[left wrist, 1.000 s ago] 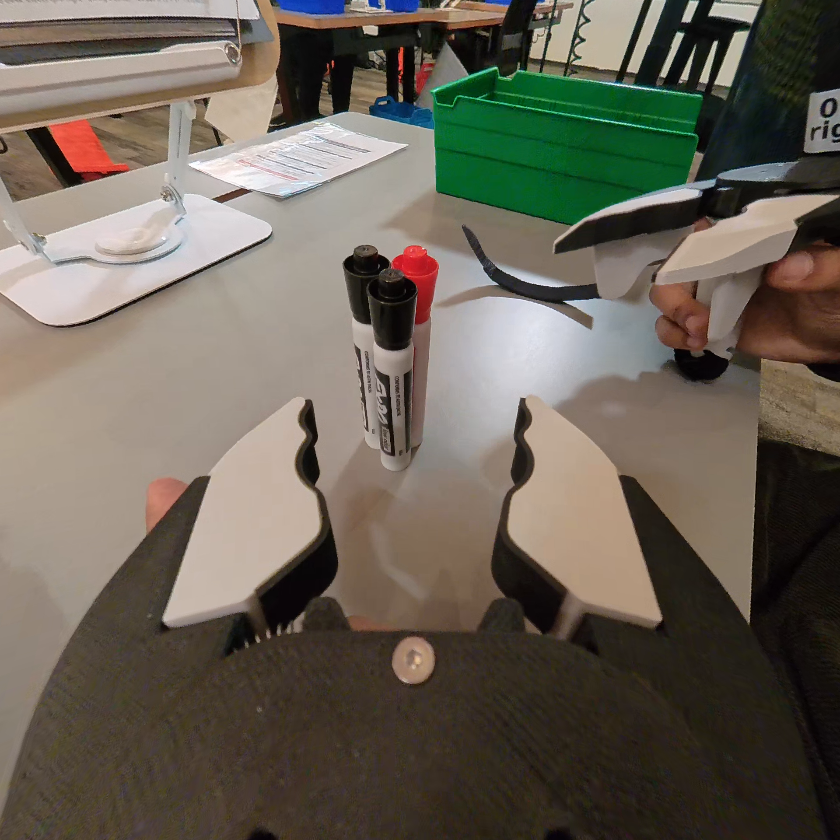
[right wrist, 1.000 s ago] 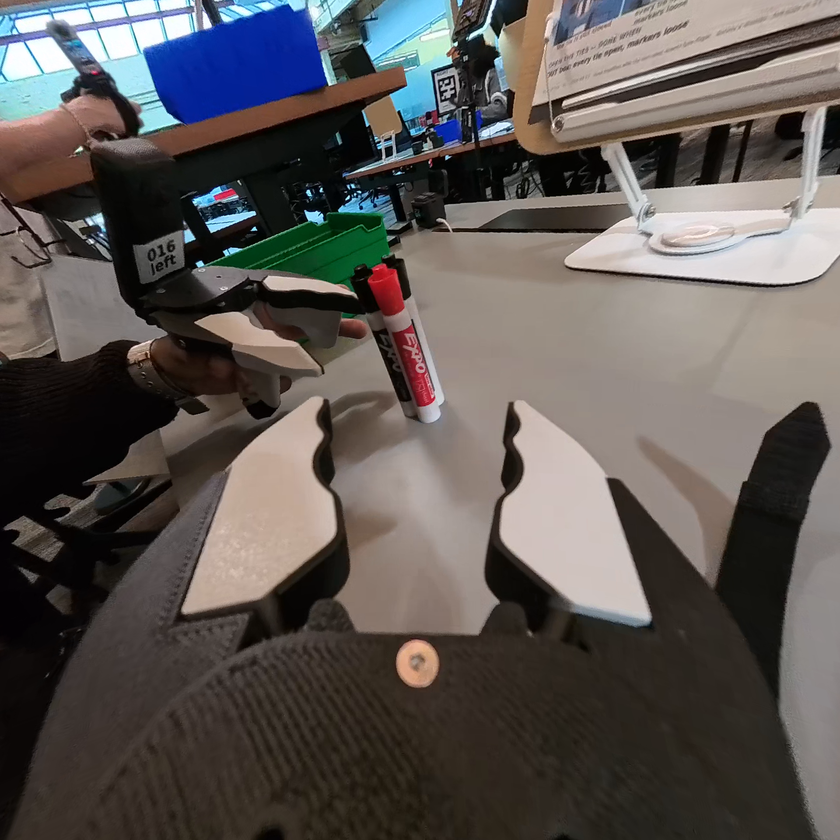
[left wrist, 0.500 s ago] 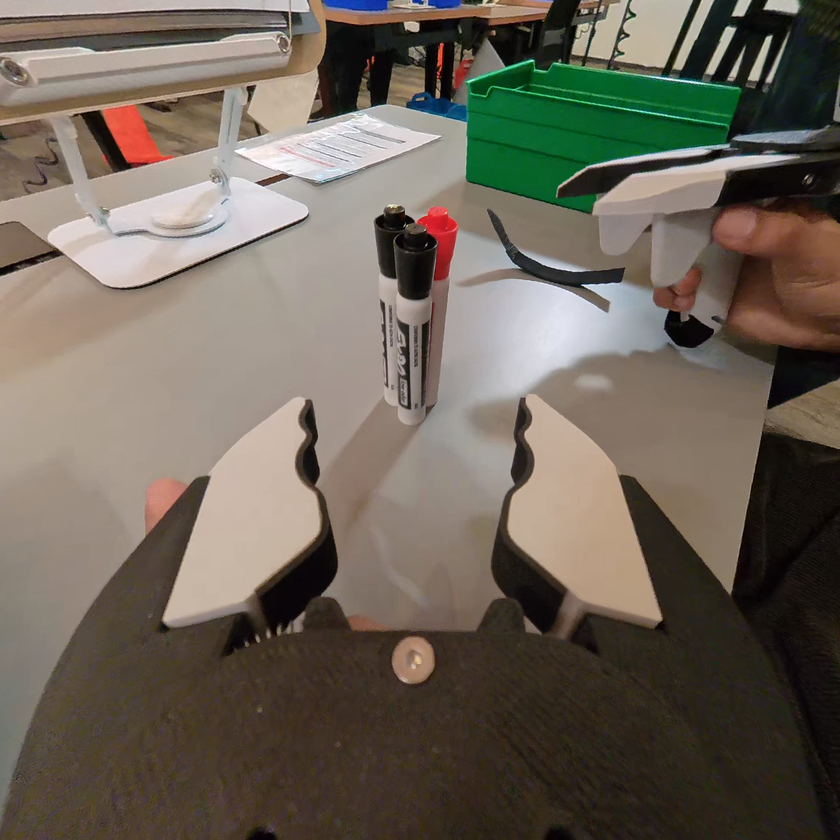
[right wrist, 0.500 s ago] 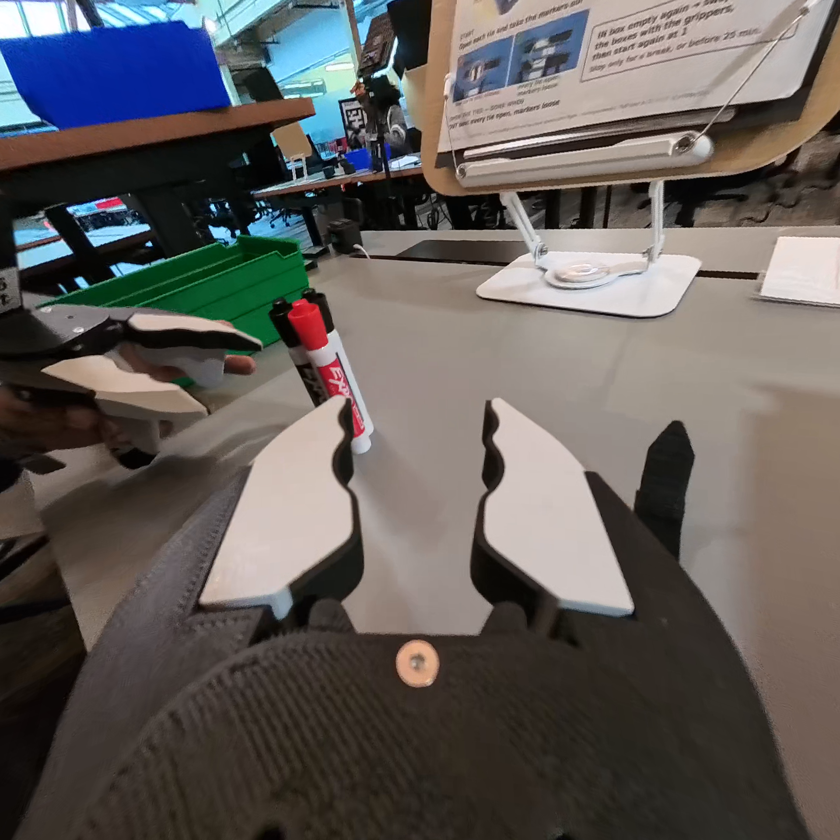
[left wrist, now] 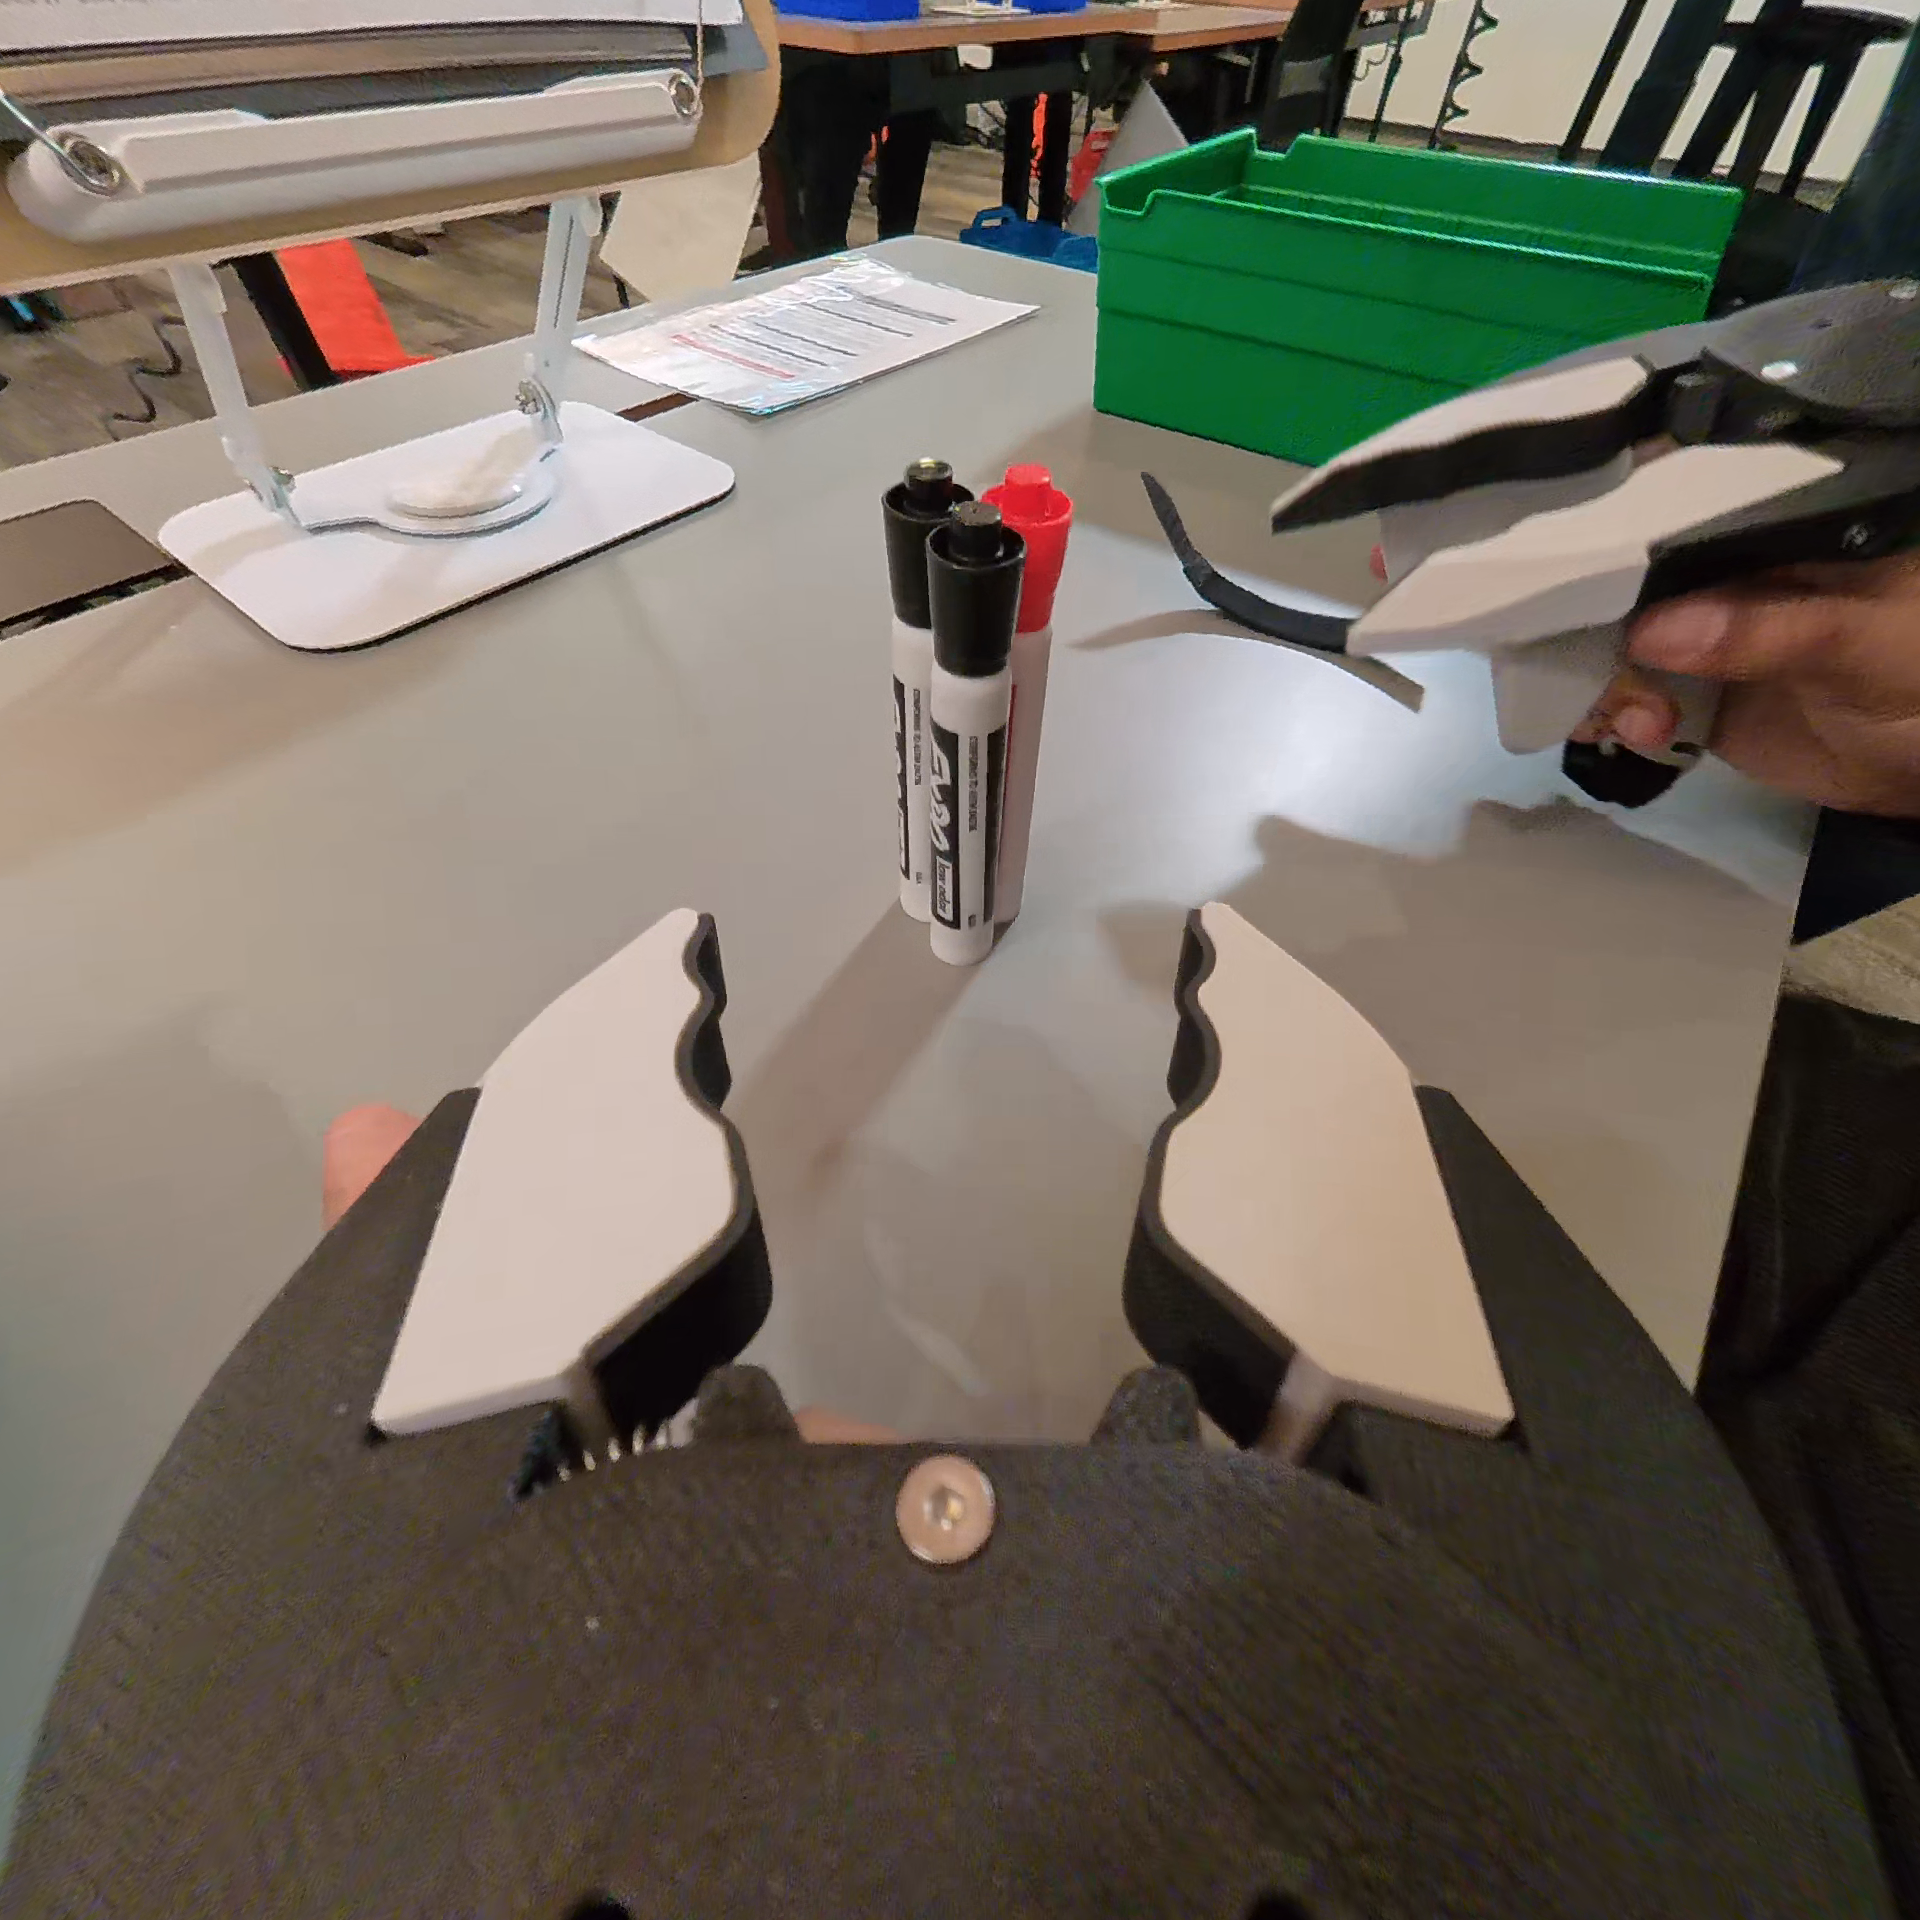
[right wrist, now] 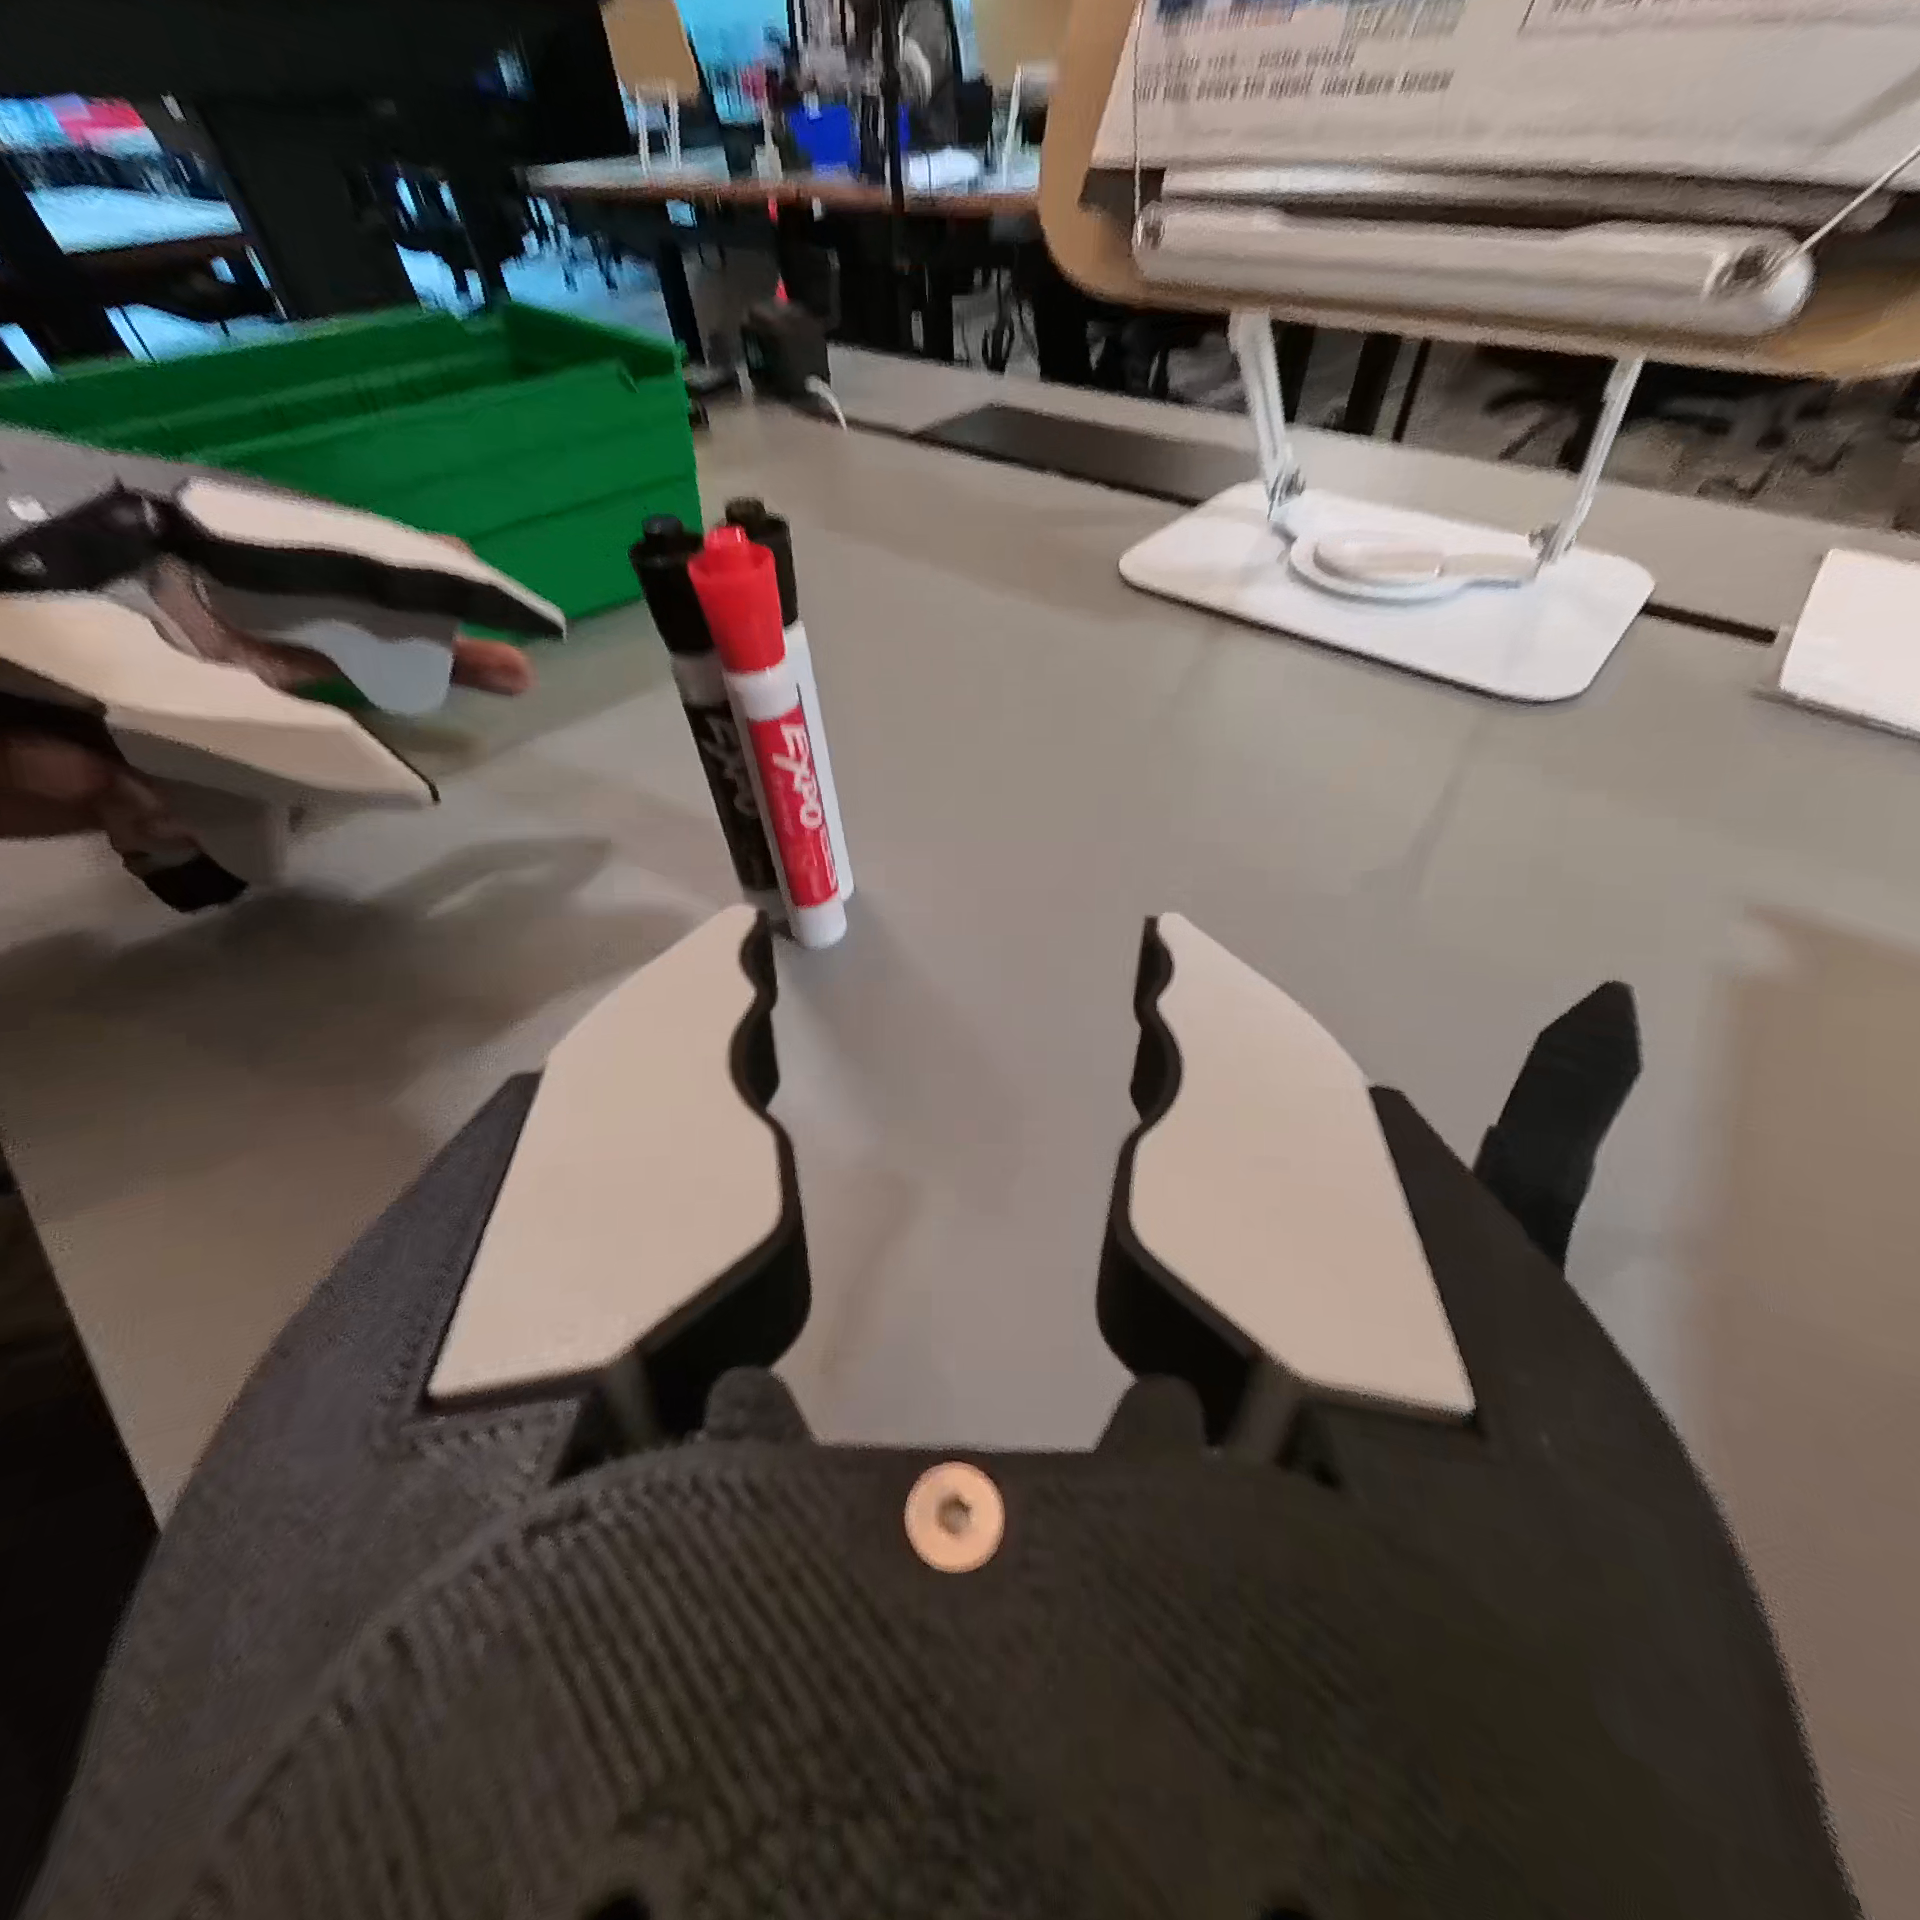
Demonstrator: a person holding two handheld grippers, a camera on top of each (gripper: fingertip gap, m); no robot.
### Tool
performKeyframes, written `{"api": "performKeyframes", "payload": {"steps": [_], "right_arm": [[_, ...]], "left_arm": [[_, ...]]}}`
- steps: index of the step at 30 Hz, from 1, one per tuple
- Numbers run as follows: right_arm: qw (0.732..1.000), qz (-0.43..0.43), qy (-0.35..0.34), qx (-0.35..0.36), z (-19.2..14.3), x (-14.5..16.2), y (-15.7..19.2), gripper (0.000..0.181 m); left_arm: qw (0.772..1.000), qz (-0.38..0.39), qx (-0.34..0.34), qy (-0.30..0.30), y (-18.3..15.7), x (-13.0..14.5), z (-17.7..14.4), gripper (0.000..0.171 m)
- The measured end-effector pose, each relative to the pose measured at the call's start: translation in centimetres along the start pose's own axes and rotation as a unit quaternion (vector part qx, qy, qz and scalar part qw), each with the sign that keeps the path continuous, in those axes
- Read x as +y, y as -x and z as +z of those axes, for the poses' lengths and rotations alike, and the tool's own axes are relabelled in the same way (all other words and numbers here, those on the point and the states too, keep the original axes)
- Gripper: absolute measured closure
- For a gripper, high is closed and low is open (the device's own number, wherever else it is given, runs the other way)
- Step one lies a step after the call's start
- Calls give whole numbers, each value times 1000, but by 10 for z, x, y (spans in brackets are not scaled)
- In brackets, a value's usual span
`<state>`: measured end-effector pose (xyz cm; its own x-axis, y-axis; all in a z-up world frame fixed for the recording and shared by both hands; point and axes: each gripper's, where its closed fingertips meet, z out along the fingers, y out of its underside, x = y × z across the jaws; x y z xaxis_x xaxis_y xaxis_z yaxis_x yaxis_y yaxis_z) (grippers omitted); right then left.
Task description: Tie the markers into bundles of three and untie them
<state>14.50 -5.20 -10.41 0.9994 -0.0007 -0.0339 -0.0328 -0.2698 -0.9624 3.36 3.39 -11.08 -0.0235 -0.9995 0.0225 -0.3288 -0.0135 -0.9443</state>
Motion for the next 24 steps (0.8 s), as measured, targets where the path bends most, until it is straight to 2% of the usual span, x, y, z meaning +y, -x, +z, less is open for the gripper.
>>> {"api": "performKeyframes", "payload": {"steps": [4, 7, 9, 13, 18, 24], "right_arm": [[999, 6, 33, 1, -1, 15, -4, 120], [1000, 10, 23, 15, -8, 13, -13, 121], [1000, 6, 9, 16, -13, 11, -16, 127], [1000, 6, 0, 23, -21, 10, -19, 130], [1000, 10, 27, -5, -25, 19, -9, 147], [999, 19, 29, 4, -26, 20, -16, 144]], "left_arm": [[1000, -9, -9, -3, 5, -5, 7, 83], [1000, -20, -2, -19, 6, -13, 12, 87], [999, -27, 15, -26, 3, -18, 15, 94], [999, -22, 3, -31, 11, -23, 21, 94], [999, -22, -22, -21, 25, -23, 27, 95], [997, -39, -51, -35, 39, -26, 23, 107]]}}
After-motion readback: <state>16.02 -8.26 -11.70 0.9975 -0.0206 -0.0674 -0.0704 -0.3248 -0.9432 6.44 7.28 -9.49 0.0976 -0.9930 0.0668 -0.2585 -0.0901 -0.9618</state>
